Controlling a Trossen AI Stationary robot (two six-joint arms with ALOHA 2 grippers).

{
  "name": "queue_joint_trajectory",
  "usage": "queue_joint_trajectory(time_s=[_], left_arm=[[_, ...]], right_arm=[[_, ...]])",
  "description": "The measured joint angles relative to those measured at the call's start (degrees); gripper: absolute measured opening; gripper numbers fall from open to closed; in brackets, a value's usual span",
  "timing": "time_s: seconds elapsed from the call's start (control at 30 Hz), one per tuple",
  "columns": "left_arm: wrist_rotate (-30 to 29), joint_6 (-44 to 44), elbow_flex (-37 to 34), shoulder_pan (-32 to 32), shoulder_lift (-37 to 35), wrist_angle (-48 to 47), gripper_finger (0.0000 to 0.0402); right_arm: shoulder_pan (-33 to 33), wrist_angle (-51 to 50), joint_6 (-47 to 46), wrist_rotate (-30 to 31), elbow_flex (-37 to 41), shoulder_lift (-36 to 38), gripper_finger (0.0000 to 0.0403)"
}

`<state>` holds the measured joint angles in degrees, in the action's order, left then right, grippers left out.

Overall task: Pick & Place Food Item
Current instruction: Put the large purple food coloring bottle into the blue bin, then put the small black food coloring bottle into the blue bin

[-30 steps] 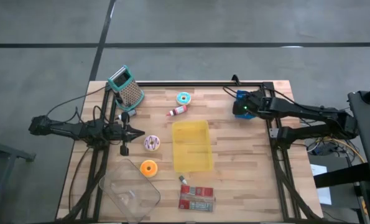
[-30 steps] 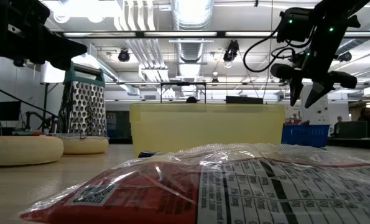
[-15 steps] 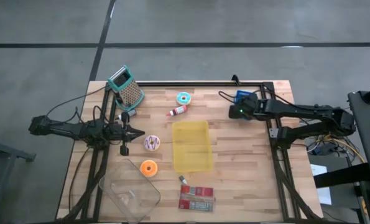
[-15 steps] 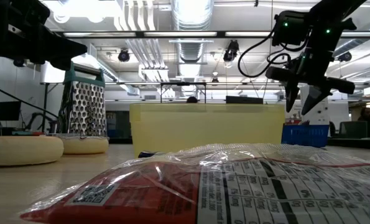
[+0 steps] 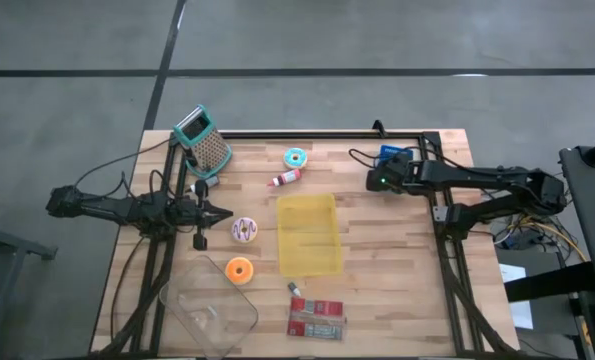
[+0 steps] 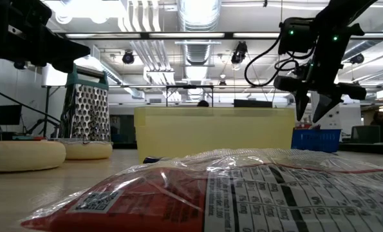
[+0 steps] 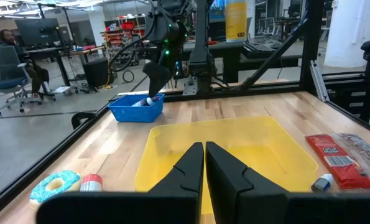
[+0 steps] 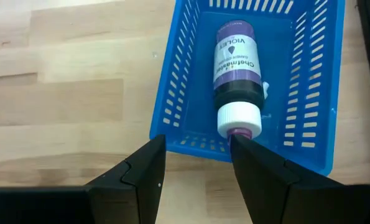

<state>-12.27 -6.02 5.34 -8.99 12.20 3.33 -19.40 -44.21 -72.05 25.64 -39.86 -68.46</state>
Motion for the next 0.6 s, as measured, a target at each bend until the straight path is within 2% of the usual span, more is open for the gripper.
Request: queue_joint_trajectory(time_s=[0.43, 0.6], left_arm=[[0.0, 0.0, 0.0, 0.0, 0.0, 0.0, 0.0023], [0.0, 0.0, 0.0, 0.0, 0.0, 0.0, 0.0023]], right_arm=[[-0.1, 0.4, 0.0, 2.2, 0.0, -2.9, 0.0167], [-0.2, 1.3, 0.0, 5.3, 0.0, -5.1, 0.0167]])
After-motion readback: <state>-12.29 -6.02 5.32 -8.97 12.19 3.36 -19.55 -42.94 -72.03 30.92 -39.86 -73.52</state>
